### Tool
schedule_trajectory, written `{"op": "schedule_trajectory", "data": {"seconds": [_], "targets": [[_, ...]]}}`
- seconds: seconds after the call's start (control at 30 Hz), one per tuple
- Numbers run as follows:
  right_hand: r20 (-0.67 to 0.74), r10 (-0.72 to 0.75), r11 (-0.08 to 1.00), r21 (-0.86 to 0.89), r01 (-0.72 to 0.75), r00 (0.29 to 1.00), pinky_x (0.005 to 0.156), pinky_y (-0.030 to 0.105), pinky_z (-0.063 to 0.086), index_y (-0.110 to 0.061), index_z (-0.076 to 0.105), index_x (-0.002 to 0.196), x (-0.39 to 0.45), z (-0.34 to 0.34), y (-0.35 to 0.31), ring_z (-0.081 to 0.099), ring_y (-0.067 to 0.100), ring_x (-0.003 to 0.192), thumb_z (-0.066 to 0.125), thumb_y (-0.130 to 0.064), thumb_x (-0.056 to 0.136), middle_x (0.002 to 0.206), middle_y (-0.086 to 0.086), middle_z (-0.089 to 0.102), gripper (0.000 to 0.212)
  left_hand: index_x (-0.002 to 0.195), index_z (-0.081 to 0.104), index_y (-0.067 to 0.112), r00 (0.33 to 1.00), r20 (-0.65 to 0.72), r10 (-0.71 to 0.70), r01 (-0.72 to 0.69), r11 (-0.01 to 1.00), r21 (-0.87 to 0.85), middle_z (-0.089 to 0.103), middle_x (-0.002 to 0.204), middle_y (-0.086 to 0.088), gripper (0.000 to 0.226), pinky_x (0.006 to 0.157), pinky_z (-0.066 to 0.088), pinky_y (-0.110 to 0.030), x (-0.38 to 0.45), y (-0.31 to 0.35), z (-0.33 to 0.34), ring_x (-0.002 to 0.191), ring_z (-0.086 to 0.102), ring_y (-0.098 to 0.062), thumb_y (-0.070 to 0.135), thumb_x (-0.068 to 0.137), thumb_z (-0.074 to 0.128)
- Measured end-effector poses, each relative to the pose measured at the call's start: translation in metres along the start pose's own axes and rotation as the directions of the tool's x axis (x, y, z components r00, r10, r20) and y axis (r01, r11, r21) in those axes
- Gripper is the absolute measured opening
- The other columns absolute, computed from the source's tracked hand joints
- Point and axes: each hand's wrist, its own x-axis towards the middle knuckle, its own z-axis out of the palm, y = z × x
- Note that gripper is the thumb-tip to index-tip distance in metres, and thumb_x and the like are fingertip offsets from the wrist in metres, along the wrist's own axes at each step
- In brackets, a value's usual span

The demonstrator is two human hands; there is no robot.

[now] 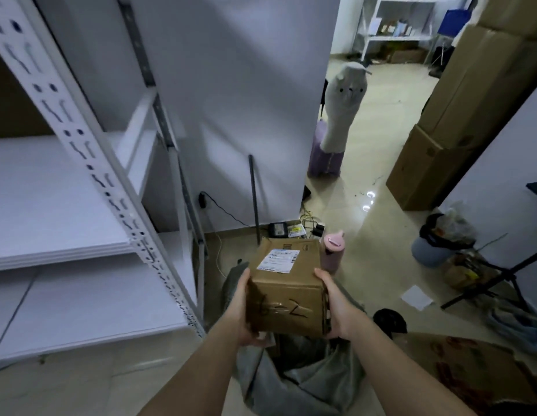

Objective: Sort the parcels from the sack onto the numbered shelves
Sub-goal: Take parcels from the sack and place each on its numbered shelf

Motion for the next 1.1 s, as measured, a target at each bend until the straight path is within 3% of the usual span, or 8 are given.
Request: {"op": "schedule_trajectory", "data": {"seconds": [0.1, 0.17, 0.33, 0.43, 0.57, 0.77, 1.0, 1.1], "targets": [[0.019, 0.003, 1.0, -0.019, -0.002, 1.0, 0.067, 0.033, 0.05, -0.008, 0.067, 0.108, -0.027, 0.019, 0.002, 0.066, 0.029, 0.087, 0.058, -0.072, 0.074, 0.084, 0.016, 0.075, 0.073, 0.093, 0.058, 0.008, 1.0, -0.007, 0.008, -0.009, 1.0, -0.011, 0.059, 0.092, -0.012, 0.072, 0.101, 0.03, -0.051, -0.018, -0.003, -0.018, 0.111, 0.051, -0.036, 0.077, 0.077, 0.047], [0.032, 0.009, 0.998, -0.066, -0.007, 0.999, 0.069, 0.033, 0.051, -0.008, 0.068, 0.111, -0.038, 0.028, 0.007, 0.067, 0.03, 0.09, 0.058, -0.076, 0.071, 0.088, 0.017, 0.075, 0.08, 0.106, 0.061, 0.004, 0.999, -0.041, 0.035, -0.037, 0.998, -0.043, 0.065, 0.098, -0.015, 0.08, 0.11, 0.028, -0.051, -0.031, -0.007, -0.028, 0.105, 0.056, -0.036, 0.077, 0.073, 0.053], [0.086, 0.012, 0.988, -0.154, 0.002, 0.996, 0.065, 0.033, 0.048, -0.005, 0.07, 0.104, -0.066, 0.048, 0.027, 0.066, 0.03, 0.085, 0.052, -0.079, 0.073, 0.081, 0.018, 0.074, 0.082, 0.107, 0.066, 0.006, 0.987, -0.145, 0.069, -0.083, 0.993, -0.088, 0.072, 0.094, -0.017, 0.086, 0.099, 0.042, -0.041, -0.069, -0.03, -0.046, 0.096, 0.063, -0.034, 0.079, 0.062, 0.063], [0.107, -0.017, 0.977, -0.212, 0.04, 0.994, 0.067, 0.035, 0.049, -0.006, 0.067, 0.103, -0.084, 0.059, 0.041, 0.065, 0.031, 0.088, 0.053, -0.08, 0.071, 0.085, 0.017, 0.073, 0.082, 0.105, 0.065, 0.004, 0.97, -0.229, 0.08, -0.112, 0.985, -0.13, 0.07, 0.092, -0.016, 0.083, 0.078, 0.049, -0.036, -0.096, -0.046, -0.054, 0.089, 0.063, -0.033, 0.078, 0.065, 0.062], [0.155, -0.022, 0.95, -0.304, 0.069, 0.988, 0.069, 0.036, 0.051, -0.009, 0.065, 0.11, -0.11, 0.078, 0.062, 0.064, 0.031, 0.091, 0.055, -0.082, 0.069, 0.094, 0.016, 0.071, 0.084, 0.082, 0.065, -0.001, 0.963, -0.257, 0.084, -0.137, 0.971, -0.195, 0.068, 0.057, -0.016, 0.074, 0.043, 0.05, -0.028, -0.135, -0.071, -0.067, 0.071, 0.059, -0.029, 0.072, 0.076, 0.055], [0.264, -0.03, 0.914, -0.383, 0.134, 0.964, 0.082, 0.043, 0.055, -0.009, 0.063, 0.119, -0.147, 0.124, 0.087, 0.066, 0.033, 0.094, 0.056, -0.082, 0.068, 0.101, 0.018, 0.07, 0.089, 0.095, 0.07, 0.001, 0.931, -0.343, 0.124, -0.238, 0.918, -0.316, 0.071, 0.067, -0.015, 0.087, 0.079, 0.049, -0.034, -0.174, -0.091, -0.116, 0.078, 0.064, -0.03, 0.081, 0.062, 0.058], [0.354, -0.07, 0.847, -0.474, 0.243, 0.933, 0.096, 0.049, 0.05, -0.013, 0.063, 0.121, -0.185, 0.207, 0.118, 0.066, 0.035, 0.099, 0.054, -0.087, 0.064, 0.106, 0.018, 0.071, 0.094, 0.08, 0.064, 0.0, 0.893, -0.418, 0.169, -0.337, 0.866, -0.37, 0.065, 0.051, -0.016, 0.073, 0.064, 0.049, -0.033, -0.235, -0.096, -0.19, 0.068, 0.06, -0.028, 0.072, 0.069, 0.062], [0.364, -0.071, 0.837, -0.485, 0.254, 0.929, 0.096, 0.052, 0.05, -0.015, 0.064, 0.12, -0.187, 0.252, 0.138, 0.067, 0.036, 0.099, 0.059, -0.092, 0.046, 0.103, 0.017, 0.072, 0.107, 0.08, 0.063, 0.001, 0.868, -0.457, 0.194, -0.384, 0.845, -0.372, 0.064, 0.049, -0.017, 0.073, 0.072, 0.052, -0.033, -0.26, -0.092, -0.232, 0.068, 0.061, -0.028, 0.073, 0.069, 0.062]]}}
